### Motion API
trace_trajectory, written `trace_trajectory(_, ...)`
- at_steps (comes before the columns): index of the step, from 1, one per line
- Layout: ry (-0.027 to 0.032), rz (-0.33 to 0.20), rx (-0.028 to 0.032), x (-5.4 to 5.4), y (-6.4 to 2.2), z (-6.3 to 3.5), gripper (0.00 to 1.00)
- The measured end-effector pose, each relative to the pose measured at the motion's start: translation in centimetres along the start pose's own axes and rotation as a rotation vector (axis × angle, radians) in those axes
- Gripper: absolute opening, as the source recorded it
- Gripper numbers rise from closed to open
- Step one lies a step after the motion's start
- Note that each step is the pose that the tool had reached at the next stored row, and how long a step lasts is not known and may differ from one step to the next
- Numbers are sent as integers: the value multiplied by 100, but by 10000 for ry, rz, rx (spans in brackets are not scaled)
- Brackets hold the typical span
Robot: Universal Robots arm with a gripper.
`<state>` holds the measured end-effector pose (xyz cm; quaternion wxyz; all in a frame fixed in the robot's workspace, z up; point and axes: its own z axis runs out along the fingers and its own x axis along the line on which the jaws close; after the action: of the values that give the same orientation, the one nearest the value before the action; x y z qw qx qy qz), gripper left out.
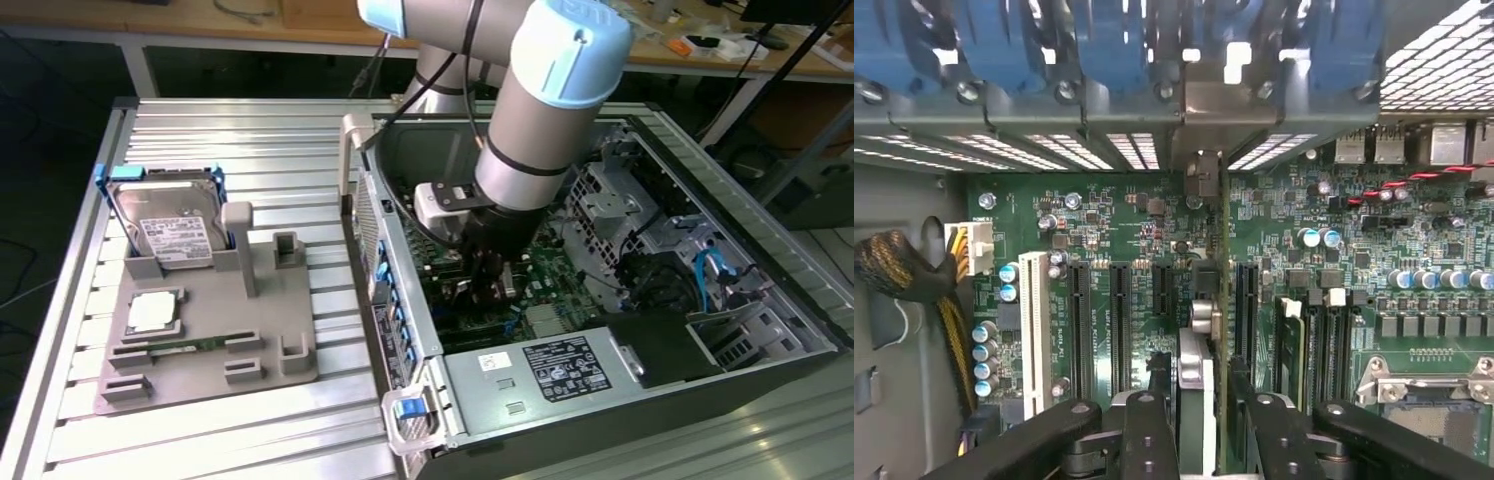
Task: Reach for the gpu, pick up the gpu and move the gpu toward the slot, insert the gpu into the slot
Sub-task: 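Insert the gpu into the slot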
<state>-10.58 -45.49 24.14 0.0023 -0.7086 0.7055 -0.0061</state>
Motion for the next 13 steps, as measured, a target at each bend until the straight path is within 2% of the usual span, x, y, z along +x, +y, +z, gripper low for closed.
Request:
trace_trajectory(5,1,1,31,-7,-1,-129,34)
trace_trajectory(13,-1,2,118,-10,-3,-280,34)
